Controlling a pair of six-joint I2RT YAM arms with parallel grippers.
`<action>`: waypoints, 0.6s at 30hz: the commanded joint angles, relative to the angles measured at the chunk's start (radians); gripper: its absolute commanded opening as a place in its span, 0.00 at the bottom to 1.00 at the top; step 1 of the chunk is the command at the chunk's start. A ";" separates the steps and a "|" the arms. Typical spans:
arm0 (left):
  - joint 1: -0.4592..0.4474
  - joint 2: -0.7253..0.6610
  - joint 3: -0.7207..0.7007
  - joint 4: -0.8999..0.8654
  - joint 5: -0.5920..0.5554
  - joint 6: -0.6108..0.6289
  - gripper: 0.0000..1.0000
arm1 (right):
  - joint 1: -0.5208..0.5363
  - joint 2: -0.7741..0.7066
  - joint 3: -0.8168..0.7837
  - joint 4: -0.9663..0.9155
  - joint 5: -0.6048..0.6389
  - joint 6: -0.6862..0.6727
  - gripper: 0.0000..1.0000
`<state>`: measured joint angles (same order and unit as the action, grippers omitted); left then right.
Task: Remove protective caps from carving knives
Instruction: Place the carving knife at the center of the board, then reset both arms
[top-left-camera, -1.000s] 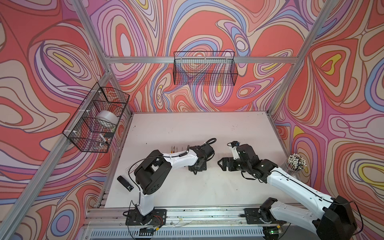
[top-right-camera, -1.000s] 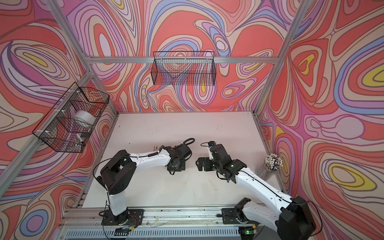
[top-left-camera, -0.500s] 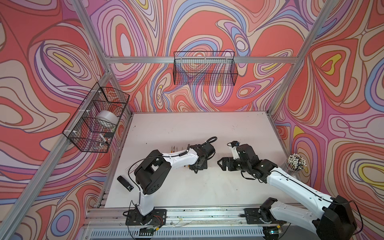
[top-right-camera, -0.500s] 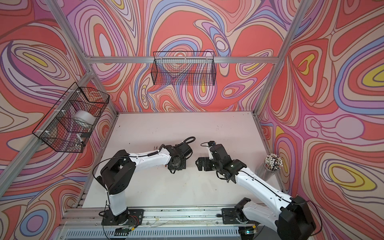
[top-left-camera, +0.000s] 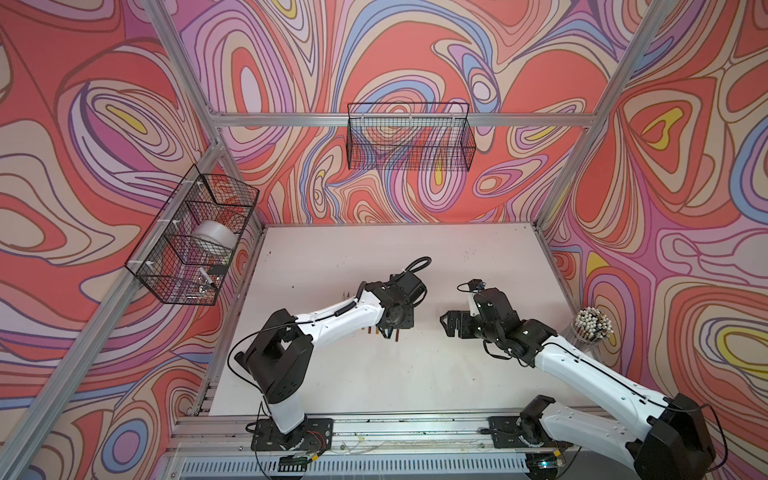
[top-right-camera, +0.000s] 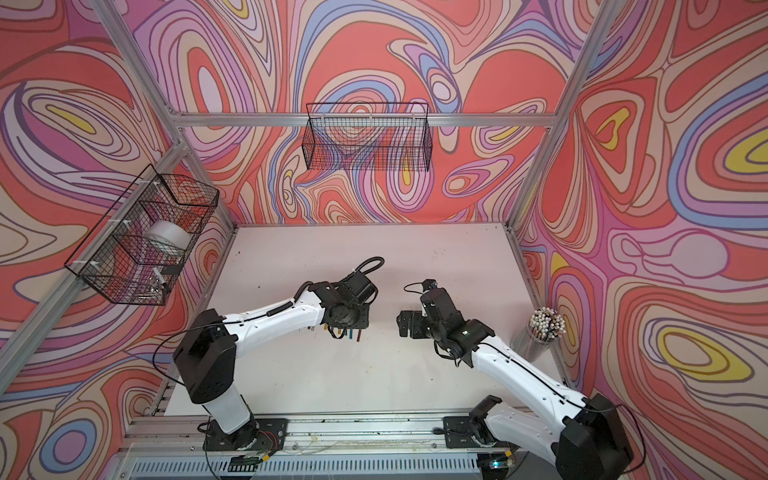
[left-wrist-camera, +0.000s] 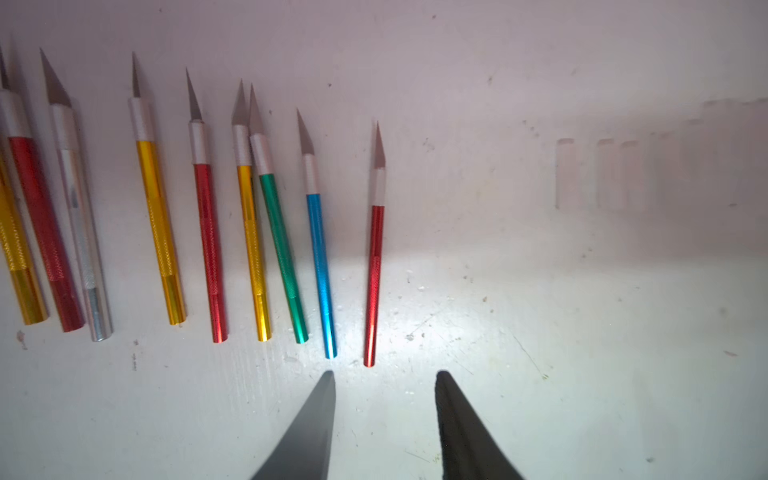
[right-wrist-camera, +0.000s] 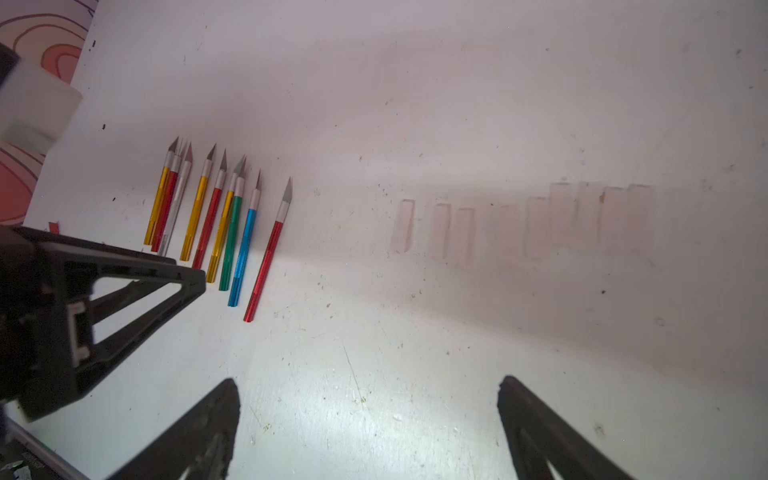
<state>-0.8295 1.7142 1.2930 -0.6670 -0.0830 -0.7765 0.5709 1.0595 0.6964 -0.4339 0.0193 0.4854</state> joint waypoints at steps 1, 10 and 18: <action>0.020 -0.082 -0.021 0.060 0.124 0.083 0.47 | 0.003 -0.020 0.028 0.032 0.067 -0.030 0.98; 0.118 -0.287 -0.197 0.235 0.431 0.202 0.70 | 0.003 -0.027 0.015 0.135 0.265 -0.045 0.98; 0.217 -0.388 -0.289 0.273 0.543 0.297 0.85 | 0.000 -0.057 -0.090 0.318 0.502 -0.159 0.98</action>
<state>-0.6296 1.3613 1.0241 -0.4282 0.3981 -0.5449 0.5709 1.0267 0.6495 -0.2161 0.3965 0.3988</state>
